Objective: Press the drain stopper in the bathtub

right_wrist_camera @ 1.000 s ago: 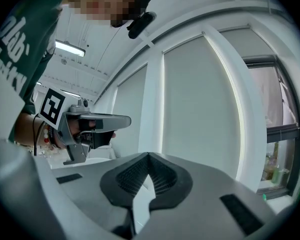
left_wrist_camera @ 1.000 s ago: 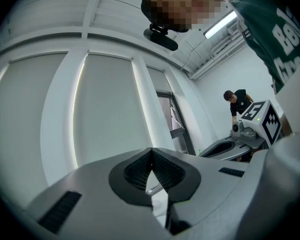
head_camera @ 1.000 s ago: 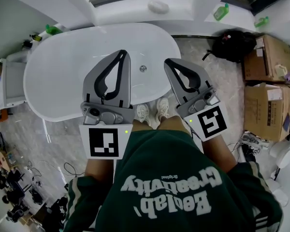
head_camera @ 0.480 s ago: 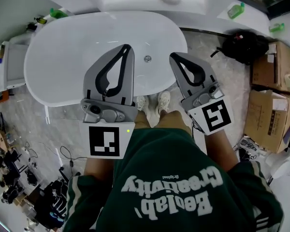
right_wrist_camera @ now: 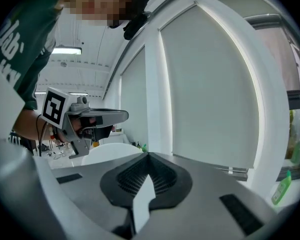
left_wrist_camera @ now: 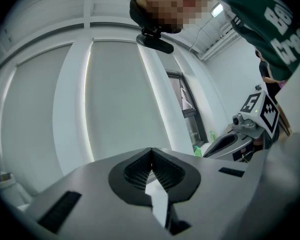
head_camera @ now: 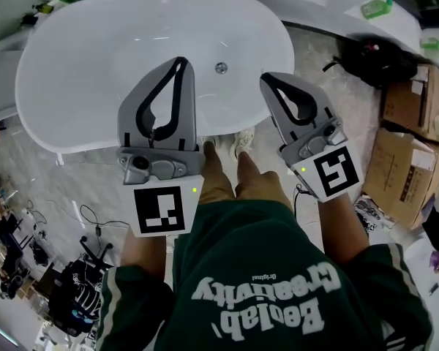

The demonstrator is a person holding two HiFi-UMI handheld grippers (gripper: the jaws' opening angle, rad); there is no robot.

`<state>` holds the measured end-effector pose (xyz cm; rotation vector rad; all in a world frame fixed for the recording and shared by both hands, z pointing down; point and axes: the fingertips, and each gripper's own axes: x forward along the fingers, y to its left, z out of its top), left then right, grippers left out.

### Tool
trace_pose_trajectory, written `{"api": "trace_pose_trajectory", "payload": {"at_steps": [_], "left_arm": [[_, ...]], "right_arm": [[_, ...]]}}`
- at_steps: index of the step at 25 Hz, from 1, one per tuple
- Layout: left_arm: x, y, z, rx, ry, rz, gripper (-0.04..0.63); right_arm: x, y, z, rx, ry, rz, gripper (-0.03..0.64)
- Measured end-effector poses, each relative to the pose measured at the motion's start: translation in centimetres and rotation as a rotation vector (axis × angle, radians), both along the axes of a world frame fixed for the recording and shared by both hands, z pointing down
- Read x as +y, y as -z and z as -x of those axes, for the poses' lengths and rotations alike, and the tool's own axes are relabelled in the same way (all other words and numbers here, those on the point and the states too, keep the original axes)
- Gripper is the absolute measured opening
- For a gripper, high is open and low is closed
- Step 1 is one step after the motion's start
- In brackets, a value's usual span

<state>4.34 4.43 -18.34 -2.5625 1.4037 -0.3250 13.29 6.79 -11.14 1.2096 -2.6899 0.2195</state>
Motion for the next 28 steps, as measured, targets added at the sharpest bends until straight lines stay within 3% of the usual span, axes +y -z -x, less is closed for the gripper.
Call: {"api": "trace_pose_trajectory", "payload": {"at_steps": [4,8,14,19,28], "left_arm": [[-1.4,-4.4,2.0,0.058,0.004,0.036,0.003],[-2.3,-9.0,2.6,0.066,-0.040,0.062,0.003],[-4.1,-16.1,5.6,0.093,-0.037,0.189,0.003],[-5.9,-21.1,7.4,0.131,-0.042,0.235,0.003],[-8.1,-30.5,7.3,0.113,-0.096,0.296,0.003]], "right_arm": [[-1.7,-4.6,1.6,0.039,0.001,0.059,0.014],[-3.6,-9.0,3.8,0.064,0.021,0.098,0.014],[-6.5,-15.2,8.0,0.135,0.044,0.162,0.014],[-8.4,-20.7,9.4,0.183,0.015,0.207,0.014],[-9.5,-32.3,10.0,0.231,0.002,0.289,0.014]]}}
